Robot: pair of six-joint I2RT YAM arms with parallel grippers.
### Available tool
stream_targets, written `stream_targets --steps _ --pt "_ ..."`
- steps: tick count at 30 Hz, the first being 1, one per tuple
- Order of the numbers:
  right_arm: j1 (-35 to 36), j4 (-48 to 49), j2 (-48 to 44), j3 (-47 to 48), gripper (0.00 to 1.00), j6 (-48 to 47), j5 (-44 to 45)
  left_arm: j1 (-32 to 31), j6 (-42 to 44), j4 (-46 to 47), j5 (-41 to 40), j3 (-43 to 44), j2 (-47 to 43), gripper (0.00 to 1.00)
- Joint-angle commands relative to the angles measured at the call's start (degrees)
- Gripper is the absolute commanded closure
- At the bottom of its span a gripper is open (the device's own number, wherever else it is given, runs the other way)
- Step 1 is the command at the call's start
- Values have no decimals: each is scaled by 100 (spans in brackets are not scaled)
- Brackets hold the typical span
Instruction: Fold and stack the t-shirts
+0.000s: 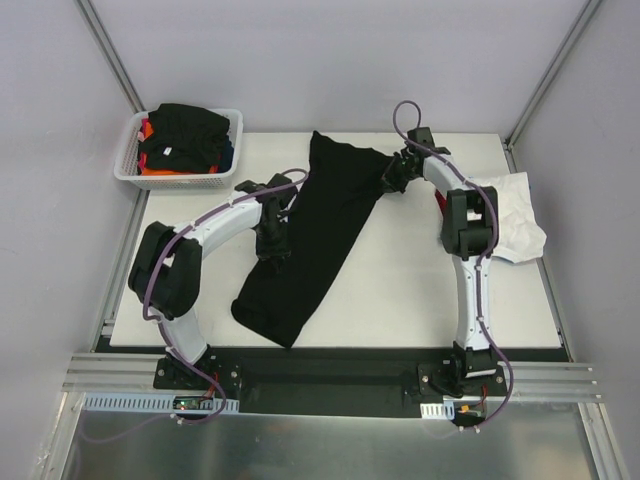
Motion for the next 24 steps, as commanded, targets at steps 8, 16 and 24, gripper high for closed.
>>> stream_targets --steps 8,16,24 --pt "691 -260 -3954 -3313 99 -716 315 -4 122 -344 -464 -217 -1136 100" --pt "2132 486 -4835 -5634 99 144 552 -4 -212 -46 -350 -1509 -1812 100" --pt "2993 1058 -4519 -6094 99 708 807 49 -344 463 -586 -2003 -1884 100"
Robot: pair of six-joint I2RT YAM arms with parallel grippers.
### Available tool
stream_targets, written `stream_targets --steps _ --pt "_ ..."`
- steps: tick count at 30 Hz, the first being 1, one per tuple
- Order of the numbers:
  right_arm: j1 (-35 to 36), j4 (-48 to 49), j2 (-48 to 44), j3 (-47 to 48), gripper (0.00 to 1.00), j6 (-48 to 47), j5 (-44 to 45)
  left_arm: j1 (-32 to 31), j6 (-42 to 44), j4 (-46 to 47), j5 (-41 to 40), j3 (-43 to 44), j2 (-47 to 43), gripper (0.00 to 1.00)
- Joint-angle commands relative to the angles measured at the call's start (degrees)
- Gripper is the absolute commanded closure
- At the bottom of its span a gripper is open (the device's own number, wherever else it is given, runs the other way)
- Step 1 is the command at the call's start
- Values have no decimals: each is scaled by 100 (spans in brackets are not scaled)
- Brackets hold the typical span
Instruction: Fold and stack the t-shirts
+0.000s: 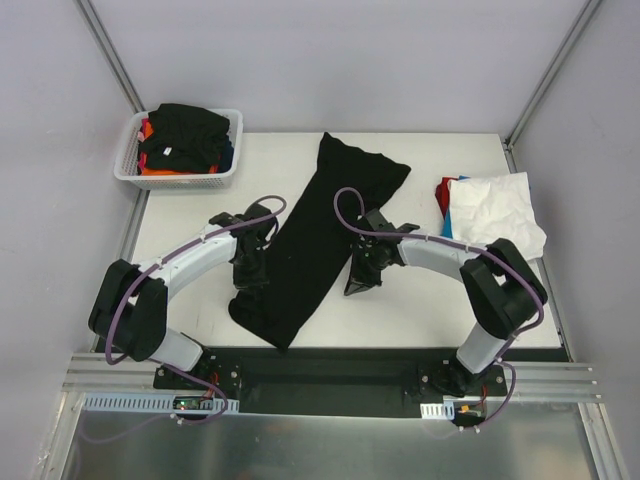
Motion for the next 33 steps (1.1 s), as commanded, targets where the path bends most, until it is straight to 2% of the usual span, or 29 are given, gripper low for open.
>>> stream_targets --steps 1,7,13,16,26,33 --pt "251 390 24 212 99 372 285 75 -106 416 -235 -9 -89 100" --pt "471 3 243 739 99 249 417 243 35 776 -226 105 350 100" --pt "489 -173 410 1074 99 213 434 243 -96 1031 20 -369 325 100" --pt "489 -182 314 1048 99 231 452 216 -211 1163 222 -597 202 100" --pt "498 -560 -494 741 99 213 803 216 -553 1436 486 -739 631 100" --pt "489 -675 -706 617 99 257 944 -223 -765 1577 582 -572 887 100"
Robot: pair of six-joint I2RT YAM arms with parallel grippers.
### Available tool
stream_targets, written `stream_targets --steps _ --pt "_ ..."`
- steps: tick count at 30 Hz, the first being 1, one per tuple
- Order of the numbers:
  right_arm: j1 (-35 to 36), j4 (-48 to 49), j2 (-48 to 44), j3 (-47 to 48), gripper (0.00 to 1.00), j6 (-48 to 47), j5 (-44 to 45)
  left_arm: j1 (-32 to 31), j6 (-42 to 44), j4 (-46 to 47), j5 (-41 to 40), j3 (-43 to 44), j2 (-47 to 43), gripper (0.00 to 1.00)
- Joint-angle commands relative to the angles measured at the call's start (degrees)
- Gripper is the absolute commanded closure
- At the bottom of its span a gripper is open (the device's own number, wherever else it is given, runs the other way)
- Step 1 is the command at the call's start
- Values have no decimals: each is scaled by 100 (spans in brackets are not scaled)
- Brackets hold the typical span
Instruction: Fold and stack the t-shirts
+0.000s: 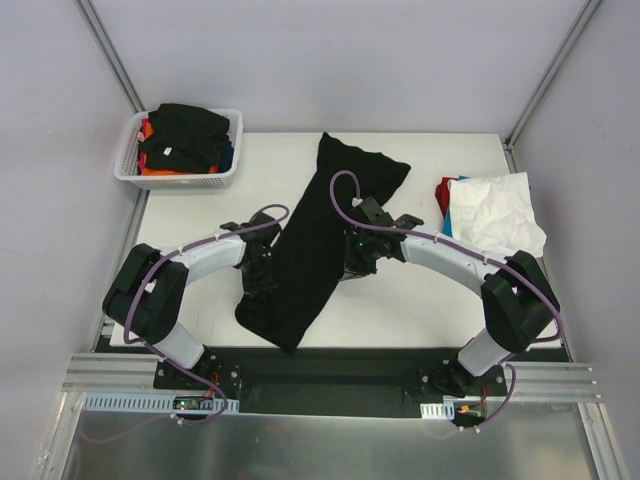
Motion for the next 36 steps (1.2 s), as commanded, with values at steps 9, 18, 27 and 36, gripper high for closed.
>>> stream_targets --steps 9,18,27,36 --pt "6 -281 -201 -71 99 155 477 -1408 -690 237 334 584 694 100" --pt "-354 -686 -640 -141 99 173 917 -2550 -963 237 405 1348 1388 100" --pt "-627 -1248 -1658 -343 99 173 1207 -3220 -972 228 449 2096 2048 100" --pt "-679 -1380 -2283 -906 99 278 1445 -3246 -962 -229 105 2203 1153 100"
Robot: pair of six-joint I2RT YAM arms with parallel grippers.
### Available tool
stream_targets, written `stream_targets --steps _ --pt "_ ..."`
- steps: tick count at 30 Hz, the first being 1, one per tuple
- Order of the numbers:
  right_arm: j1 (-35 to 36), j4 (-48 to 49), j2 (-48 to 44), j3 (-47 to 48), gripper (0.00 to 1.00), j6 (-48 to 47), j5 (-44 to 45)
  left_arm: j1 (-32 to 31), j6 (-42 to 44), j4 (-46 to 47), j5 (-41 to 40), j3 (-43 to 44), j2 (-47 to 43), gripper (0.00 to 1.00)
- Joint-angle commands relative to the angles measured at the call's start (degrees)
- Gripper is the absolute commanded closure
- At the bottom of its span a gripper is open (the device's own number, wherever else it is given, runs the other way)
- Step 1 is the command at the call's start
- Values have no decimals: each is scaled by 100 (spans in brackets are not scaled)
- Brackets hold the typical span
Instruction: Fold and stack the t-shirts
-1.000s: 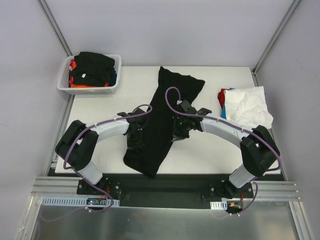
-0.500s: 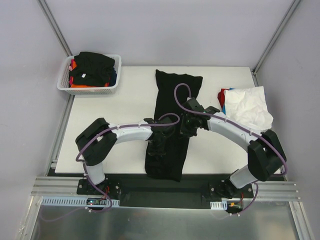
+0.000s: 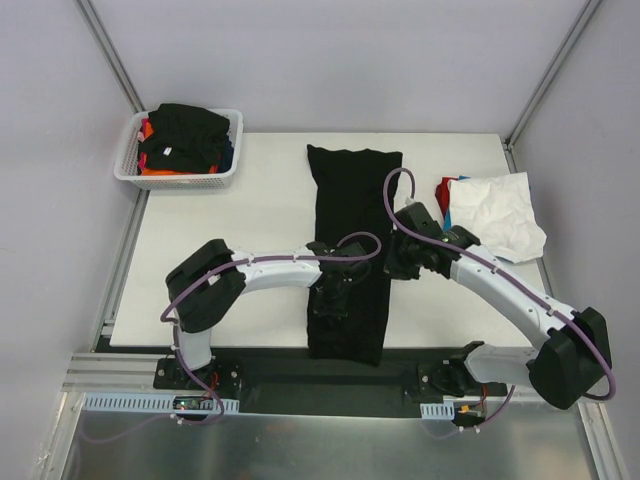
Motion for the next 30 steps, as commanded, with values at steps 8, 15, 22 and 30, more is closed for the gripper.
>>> stream_targets --steps 8,15,22,30 --pt "-13 -158 -510 -678 99 173 133 -511 -657 -327 -238 -594 -1129 100" --pt "-13 -88 -765 -1082 99 217 133 -1328 -1308 -327 -255 -824 -1103 100" --pt "-4 -114 -985 -1346 99 191 81 -2145 -1809 -327 -308 -630 -918 100" --pt "75 -140 -1616 -1830 86 270 -570 -2103 -2134 -1810 -1597 -315 -1752 100"
